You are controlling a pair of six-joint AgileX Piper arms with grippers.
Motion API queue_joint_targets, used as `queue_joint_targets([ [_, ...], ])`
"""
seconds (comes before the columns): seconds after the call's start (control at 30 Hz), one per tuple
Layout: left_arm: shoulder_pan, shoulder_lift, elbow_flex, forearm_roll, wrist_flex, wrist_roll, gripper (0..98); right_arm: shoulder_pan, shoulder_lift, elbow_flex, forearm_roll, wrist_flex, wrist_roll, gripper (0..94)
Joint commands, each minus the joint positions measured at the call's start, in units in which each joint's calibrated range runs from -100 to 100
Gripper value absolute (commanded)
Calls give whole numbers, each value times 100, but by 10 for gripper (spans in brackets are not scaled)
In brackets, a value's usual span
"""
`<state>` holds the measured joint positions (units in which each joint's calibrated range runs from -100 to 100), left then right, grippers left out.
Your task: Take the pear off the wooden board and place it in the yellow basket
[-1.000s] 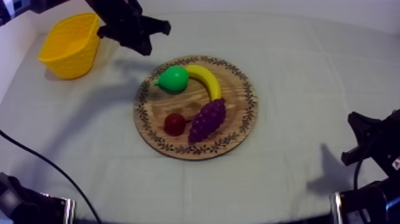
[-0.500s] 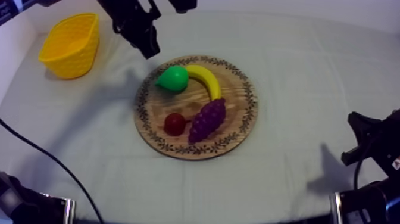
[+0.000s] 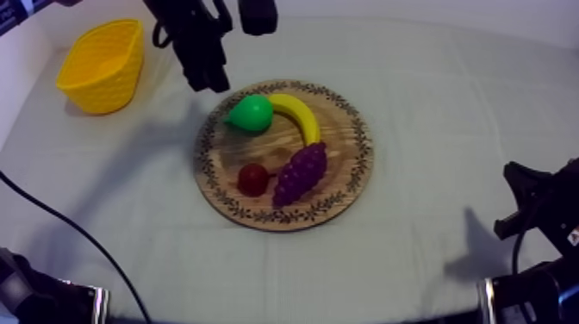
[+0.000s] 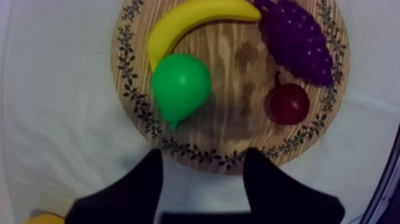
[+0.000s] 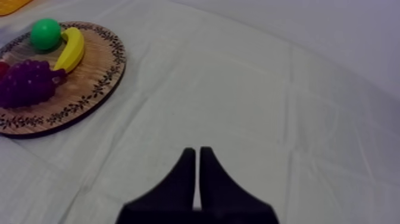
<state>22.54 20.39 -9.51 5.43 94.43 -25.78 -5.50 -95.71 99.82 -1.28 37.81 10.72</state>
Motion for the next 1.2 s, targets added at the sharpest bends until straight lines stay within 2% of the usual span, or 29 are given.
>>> queue_joint_targets([
  [0.0, 19, 9, 12, -37, 18, 121, 700, -1, -4, -5, -1, 2, 0, 4],
  [0.17, 60, 56, 102, -71, -1, 213, 832, -1, -4, -5, -1, 2, 0, 4],
  [0.33, 75, 289, 189, -86, -104, 264, 883, -1, -4, -5, -1, 2, 0, 4],
  [0.63, 133, 1149, -83, -91, -340, 292, 911, -1, -4, -5, -1, 2, 0, 4],
  [1.17, 101, 2624, -1118, -97, -373, 267, 925, -1, -4, -5, -1, 2, 0, 4],
])
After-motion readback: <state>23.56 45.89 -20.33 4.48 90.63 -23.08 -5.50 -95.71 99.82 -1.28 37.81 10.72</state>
